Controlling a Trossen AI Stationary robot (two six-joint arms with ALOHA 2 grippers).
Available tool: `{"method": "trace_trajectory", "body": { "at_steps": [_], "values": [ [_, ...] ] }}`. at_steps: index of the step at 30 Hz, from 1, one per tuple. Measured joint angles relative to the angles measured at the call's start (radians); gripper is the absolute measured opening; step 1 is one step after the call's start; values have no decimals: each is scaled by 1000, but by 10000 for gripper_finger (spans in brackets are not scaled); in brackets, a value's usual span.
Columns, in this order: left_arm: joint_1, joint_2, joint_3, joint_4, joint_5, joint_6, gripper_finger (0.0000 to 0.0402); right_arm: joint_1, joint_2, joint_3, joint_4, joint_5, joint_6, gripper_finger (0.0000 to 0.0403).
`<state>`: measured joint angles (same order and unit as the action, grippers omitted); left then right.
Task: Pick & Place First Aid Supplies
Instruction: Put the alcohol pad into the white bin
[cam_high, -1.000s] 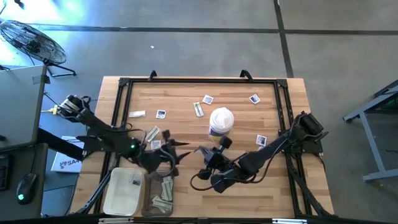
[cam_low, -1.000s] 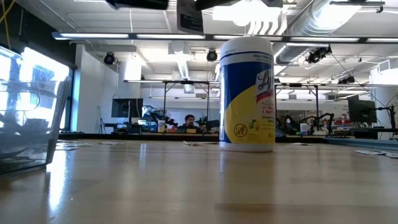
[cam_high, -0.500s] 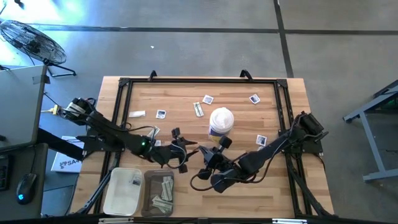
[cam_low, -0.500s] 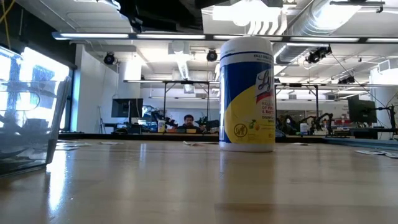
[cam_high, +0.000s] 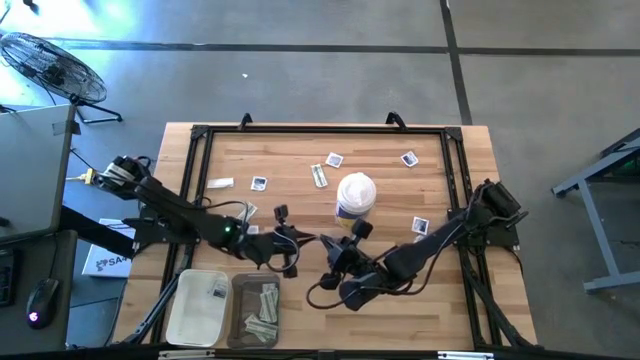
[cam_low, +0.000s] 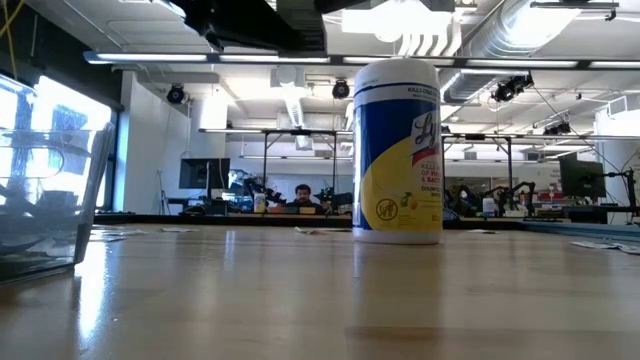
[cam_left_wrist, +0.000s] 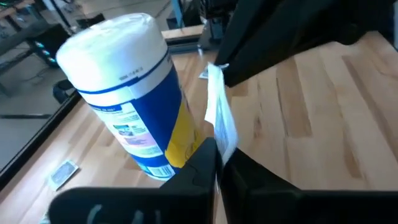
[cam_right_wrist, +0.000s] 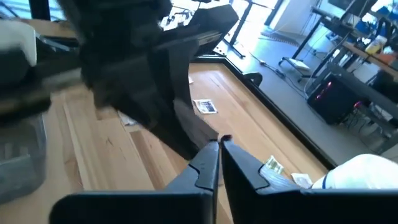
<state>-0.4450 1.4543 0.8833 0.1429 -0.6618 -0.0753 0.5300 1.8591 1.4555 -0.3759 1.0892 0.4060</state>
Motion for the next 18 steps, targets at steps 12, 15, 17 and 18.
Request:
{"method": "trace_trajectory", "body": {
  "at_steps": [12, 15, 17, 18],
  "values": [
    [-189, -341, 0, -476, 83, -68, 1, 85, -74, 1, -58, -6, -74, 93],
    [-255, -446, 0, -627, 243, -169, 1, 89, -74, 1, -62, -77, -75, 93],
    [-285, -501, 0, -725, 354, -278, 1, 86, -74, 1, -63, -141, -71, 92],
    [-298, -523, 0, -783, 412, -332, 1, 80, -74, 1, -63, -168, -69, 91]
  ]
}}
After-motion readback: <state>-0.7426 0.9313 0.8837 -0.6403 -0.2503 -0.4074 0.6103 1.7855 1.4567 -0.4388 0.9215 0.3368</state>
